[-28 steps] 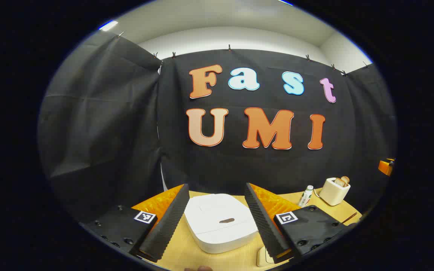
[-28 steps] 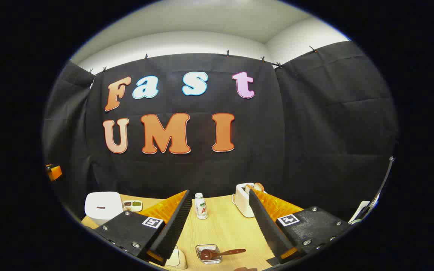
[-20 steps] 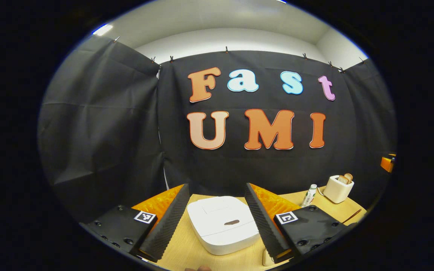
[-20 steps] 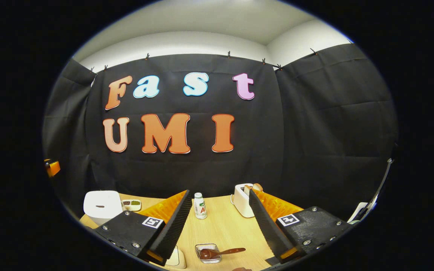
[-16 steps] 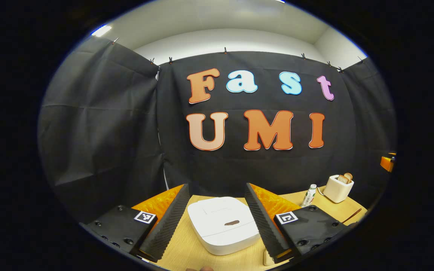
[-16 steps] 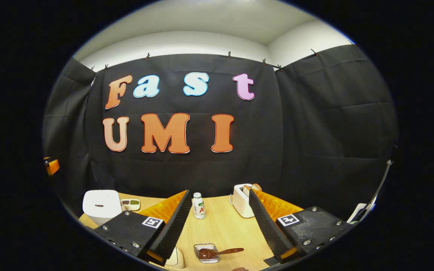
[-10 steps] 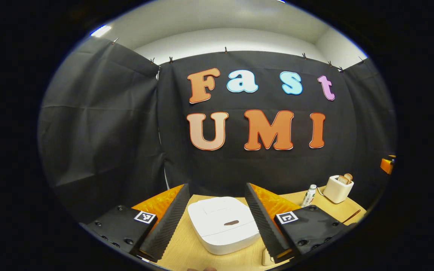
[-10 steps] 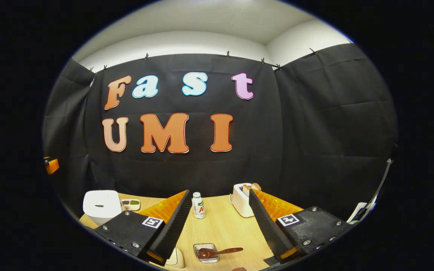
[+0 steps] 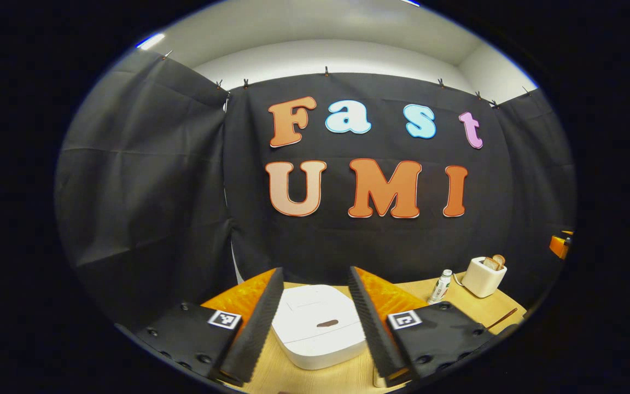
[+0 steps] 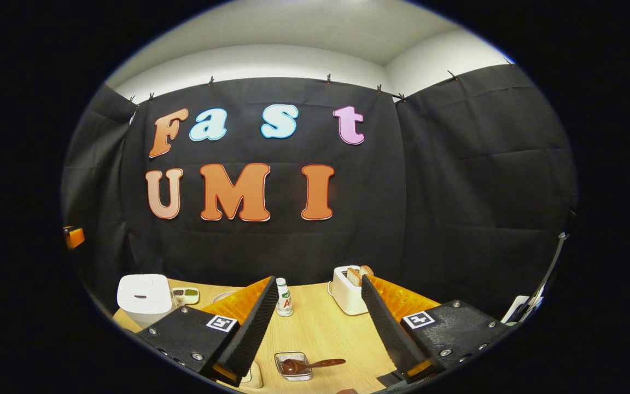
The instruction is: Close the left gripper, press the button to open the rice cooker; take a wooden spoon from the chopstick holder with the right hand, scoop a spoonful of rice and pour it into the rice cooker, then put the wooden spoon back into the chopstick holder.
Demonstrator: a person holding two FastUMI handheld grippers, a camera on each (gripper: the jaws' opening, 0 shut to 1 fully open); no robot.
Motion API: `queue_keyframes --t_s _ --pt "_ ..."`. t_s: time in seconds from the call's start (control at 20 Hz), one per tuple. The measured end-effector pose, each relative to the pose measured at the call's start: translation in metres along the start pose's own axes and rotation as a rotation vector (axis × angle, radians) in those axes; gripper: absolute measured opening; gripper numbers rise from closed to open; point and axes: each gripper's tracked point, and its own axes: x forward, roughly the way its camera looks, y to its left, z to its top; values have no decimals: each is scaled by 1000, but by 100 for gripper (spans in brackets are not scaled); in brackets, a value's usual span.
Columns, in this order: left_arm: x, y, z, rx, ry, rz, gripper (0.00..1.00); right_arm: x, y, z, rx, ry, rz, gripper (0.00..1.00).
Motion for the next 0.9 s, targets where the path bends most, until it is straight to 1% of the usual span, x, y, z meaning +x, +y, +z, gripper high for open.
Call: queue_keyframes --t_s 0.05,0.1,0.15,0.2,0.25,0.3,0.35,0.4,0.45,0.5,0.6,0.75,0.9 --pt "1 0 -2 3 4 6 77 -1 -1 0 -3 -1 -2 94" --pt "1 -3 -2 -3 7 -8 67 -2 0 -2 -6 1 -3 94" --pt "2 -1 -1 -1 6 8 57 -2 0 -3 -9 3 -1 94" --pt "4 0 -2 -6 3 8 35 -2 0 -3 -14 3 -1 94" --pt "5 -1 0 -9 9 4 31 -2 0 -1 -20 4 -3 94" --pt "5 -4 -5 -12 14 -7 13 -1 0 -2 -24 4 -6 94" --pt "10 -7 -12 -15 37 -19 9 -1 -1 -2 -27 5 -6 94" --pt "13 -1 -17 -18 57 -6 11 -2 0 -3 -28 6 -4 94" --pt "11 -4 -22 -25 76 -13 5 -1 0 -3 -28 6 -2 94" --pt "13 -4 -23 -34 88 -19 6 0 0 -3 -27 6 -3 95" --pt "18 -11 -26 -42 97 -54 5 1 -1 -3 -26 6 -6 95" --pt "31 -15 -38 -14 115 -78 5 2 1 -7 -22 20 -9 95" --pt "54 -29 -64 -44 184 -121 4 4 1 -12 -19 31 -8 95"
